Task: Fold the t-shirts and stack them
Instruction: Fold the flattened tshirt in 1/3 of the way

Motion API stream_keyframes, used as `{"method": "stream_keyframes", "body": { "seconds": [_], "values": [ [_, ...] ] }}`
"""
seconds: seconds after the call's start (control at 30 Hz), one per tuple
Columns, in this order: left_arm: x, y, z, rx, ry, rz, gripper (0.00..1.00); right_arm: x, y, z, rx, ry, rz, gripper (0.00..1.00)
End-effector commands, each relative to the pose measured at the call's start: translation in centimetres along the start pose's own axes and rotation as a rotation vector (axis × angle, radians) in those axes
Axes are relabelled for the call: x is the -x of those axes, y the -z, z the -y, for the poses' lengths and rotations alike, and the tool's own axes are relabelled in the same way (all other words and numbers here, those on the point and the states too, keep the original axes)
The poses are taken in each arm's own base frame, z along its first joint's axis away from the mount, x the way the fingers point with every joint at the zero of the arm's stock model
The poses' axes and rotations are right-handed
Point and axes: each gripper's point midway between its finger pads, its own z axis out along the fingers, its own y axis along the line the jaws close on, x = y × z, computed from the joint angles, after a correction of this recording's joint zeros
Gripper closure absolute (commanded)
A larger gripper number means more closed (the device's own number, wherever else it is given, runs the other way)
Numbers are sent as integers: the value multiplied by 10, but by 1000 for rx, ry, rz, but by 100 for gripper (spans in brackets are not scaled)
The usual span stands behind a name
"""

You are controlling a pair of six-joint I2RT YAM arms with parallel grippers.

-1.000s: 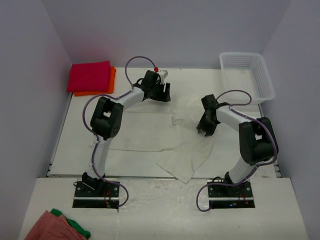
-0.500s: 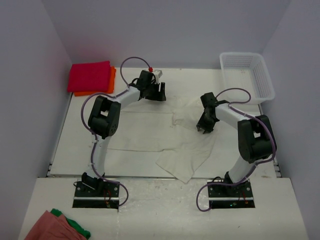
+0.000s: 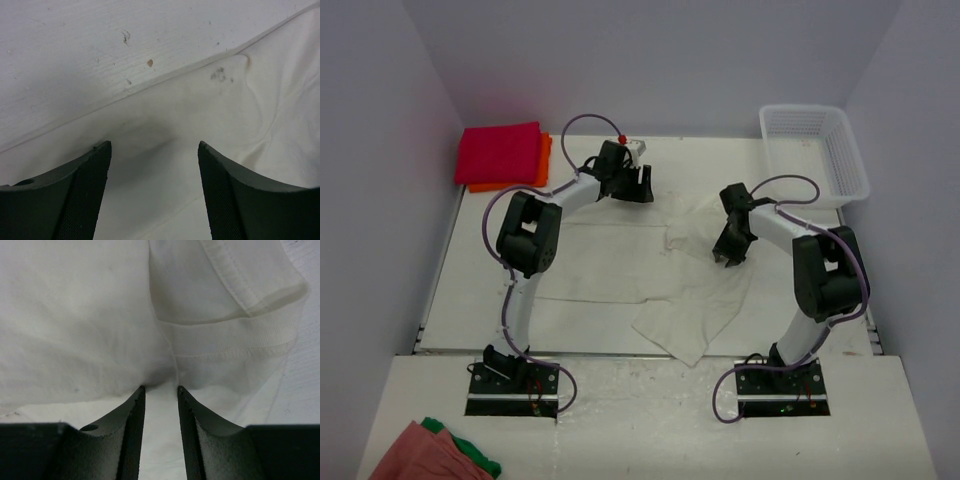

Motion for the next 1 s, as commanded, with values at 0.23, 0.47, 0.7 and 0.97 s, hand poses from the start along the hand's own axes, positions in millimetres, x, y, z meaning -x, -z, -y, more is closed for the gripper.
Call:
{"method": "stream_keyframes", "body": {
  "seconds": [0.23,0.47,0.7,0.97],
  "values": [
    [6,0,2,-35,-1,26,28,-1,3,-2,-30,5,-37,72],
    [2,-4,-1,-32,4,13,27,2,3,-3,-32,-3,-19,86],
    [-7,-13,-12,2,18,-27,27,5,9,4,-67,-20,33,97],
    [-16,-16,-21,37,44,-70,28,2,19,13,-87,-61,76,100]
  ]
}}
